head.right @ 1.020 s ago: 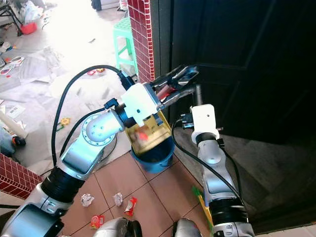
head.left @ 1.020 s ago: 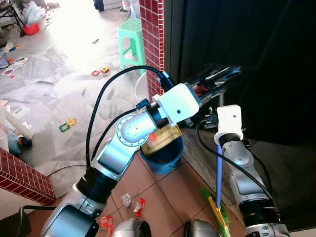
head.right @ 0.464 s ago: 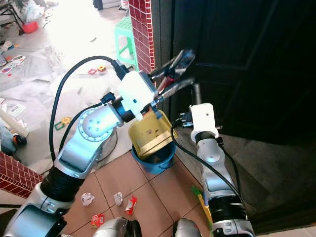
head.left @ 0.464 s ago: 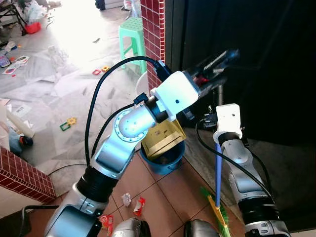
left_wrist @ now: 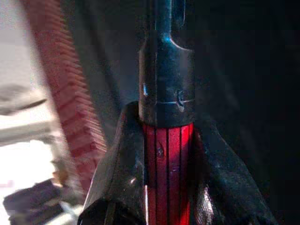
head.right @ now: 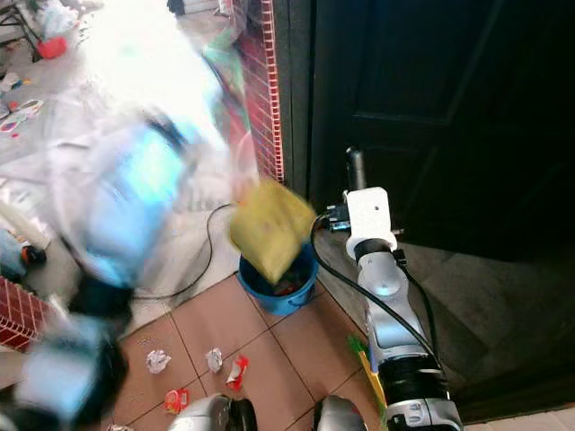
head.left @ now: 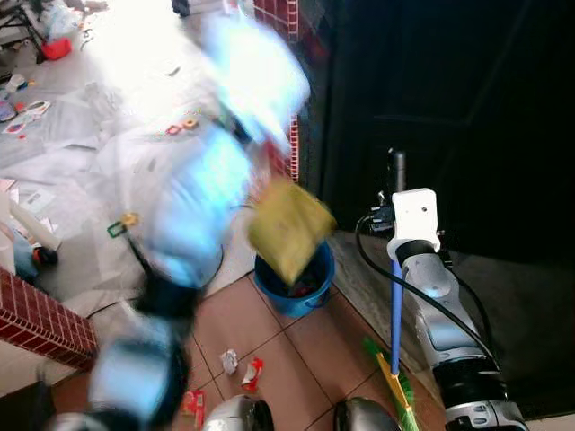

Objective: Sweep floor

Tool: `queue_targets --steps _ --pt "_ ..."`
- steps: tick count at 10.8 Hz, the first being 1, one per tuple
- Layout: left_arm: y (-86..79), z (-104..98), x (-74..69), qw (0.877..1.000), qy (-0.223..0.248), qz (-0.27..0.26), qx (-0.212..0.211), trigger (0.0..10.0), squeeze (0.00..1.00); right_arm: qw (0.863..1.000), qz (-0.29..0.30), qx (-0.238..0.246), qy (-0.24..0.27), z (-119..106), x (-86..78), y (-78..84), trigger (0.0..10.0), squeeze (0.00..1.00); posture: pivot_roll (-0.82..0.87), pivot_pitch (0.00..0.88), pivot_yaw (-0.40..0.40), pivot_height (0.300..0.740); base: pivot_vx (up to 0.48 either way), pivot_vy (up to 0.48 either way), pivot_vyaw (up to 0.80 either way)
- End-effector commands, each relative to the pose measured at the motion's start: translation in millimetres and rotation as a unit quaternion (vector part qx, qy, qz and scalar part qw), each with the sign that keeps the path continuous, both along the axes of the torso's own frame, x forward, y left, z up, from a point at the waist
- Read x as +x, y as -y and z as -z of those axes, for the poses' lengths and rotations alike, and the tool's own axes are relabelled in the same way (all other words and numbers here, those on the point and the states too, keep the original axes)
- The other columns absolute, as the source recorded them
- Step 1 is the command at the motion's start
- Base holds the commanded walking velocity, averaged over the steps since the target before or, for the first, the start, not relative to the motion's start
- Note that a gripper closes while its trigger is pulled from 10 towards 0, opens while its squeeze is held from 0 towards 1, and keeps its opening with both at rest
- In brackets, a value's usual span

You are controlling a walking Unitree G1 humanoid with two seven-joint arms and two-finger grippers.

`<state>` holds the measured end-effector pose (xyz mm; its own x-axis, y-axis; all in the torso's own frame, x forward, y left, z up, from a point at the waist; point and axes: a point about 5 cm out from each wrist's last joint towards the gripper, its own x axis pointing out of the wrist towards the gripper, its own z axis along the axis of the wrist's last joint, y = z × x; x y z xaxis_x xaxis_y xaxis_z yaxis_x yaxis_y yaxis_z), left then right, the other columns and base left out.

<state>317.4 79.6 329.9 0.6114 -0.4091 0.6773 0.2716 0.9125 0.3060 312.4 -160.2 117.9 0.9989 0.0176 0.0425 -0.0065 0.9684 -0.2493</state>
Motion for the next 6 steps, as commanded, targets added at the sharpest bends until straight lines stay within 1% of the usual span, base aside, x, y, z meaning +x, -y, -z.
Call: queue_targets --steps 1,2,3,4,5,6 --pt "-15.5 -22 -5.3 0.998 0.047 -0.027 -0.030 10.0 0.00 1.000 -0.009 0.000 0.015 -6 2.6 -3.0 10.0 0.00 -0.11 0.055 0.075 0.740 0.000 0.000 0.00" --pt "-44.2 -30 2.5 0.993 0.052 -0.090 -0.062 10.0 0.00 0.999 -0.035 0.024 0.023 -8 2.8 -10.1 10.0 0.00 -0.11 0.058 0.076 0.740 0.000 0.000 0.00" --pt "-53.9 -28 5.8 0.990 0.049 -0.116 -0.058 10.0 0.00 0.998 -0.044 0.025 0.025 -9 2.3 -12.2 10.0 0.00 -0.11 0.063 0.076 0.740 0.000 0.000 0.00" --pt "-66.5 -11 14.2 0.988 0.013 -0.149 -0.046 10.0 0.00 0.999 -0.042 0.021 0.019 -6 1.0 -11.8 10.0 0.00 -0.11 0.056 0.070 0.740 0.000 0.000 0.00" --pt "-69.7 7 17.1 0.983 -0.004 -0.178 -0.030 10.0 0.00 0.999 -0.033 0.023 0.015 -3 0.2 -9.0 10.0 0.00 -0.11 0.053 0.064 0.740 0.000 0.000 0.00" --pt "-79.7 33 20.5 0.976 -0.052 -0.207 -0.037 10.0 0.00 0.999 -0.043 0.029 0.009 -1 -0.8 -12.5 10.0 0.00 -0.11 0.055 0.068 0.740 0.000 0.000 0.00"
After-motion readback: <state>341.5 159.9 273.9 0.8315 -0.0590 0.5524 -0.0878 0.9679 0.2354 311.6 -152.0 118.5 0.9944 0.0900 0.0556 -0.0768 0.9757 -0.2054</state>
